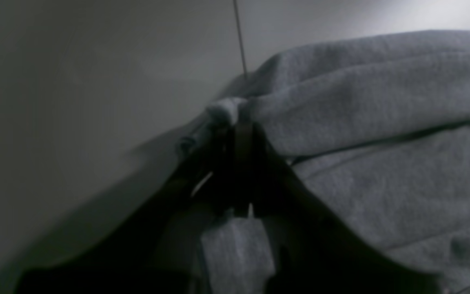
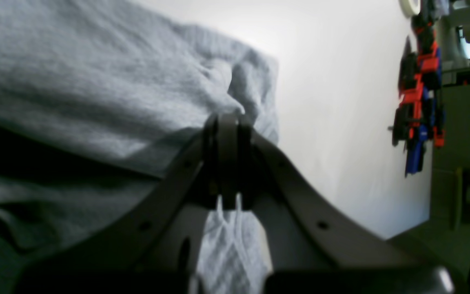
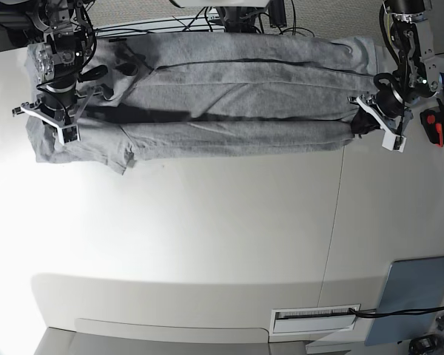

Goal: Fold the T-shirt properly
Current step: 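Lift the gripped edge and fold it over onto the first fold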

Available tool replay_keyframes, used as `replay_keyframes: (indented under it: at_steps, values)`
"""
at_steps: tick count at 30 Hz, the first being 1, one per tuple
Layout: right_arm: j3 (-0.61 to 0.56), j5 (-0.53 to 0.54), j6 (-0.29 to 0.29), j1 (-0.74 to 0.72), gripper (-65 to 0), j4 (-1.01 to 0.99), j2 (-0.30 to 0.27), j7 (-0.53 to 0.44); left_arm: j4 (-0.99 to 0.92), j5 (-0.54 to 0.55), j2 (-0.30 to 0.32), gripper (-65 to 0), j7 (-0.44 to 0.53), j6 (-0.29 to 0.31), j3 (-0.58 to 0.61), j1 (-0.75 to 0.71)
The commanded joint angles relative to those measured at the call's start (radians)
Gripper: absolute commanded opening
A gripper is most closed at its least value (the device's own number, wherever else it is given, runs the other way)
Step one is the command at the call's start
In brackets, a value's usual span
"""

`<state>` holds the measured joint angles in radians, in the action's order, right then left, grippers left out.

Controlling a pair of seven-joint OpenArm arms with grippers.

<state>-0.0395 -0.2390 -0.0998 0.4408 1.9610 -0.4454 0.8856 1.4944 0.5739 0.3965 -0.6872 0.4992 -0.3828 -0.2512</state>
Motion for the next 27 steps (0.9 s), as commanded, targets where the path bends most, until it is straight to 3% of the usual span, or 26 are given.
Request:
replay_keyframes:
  at_steps: [1, 16, 23, 27]
  values:
    - [0.009, -0.023, -0.008, -0.003, -65.0, 0.003, -0.012, -0.003, 0.010, -0.024, 0.016, -65.0, -0.023, 0.000, -0.006, -0.002]
    - [0.009, -0.027, -0.009, -0.003, -65.0, -0.051, -0.012, 0.050, 0.018, -0.035, 0.017, -65.0, -0.057, 0.000, -0.007, -0.004]
    - [0.009, -0.091, -0.014, -0.003, -65.0, -0.051, -0.013, 0.096, 0.091, -0.040, 0.017, -65.0, -0.110, -0.003, -0.007, -0.004]
    - [0.009, -0.092, -0.014, -0.003, -65.0, -0.051, -0.013, 0.118, 0.092, -0.086, 0.017, -65.0, -0.095, -0.049, -0.007, -0.003]
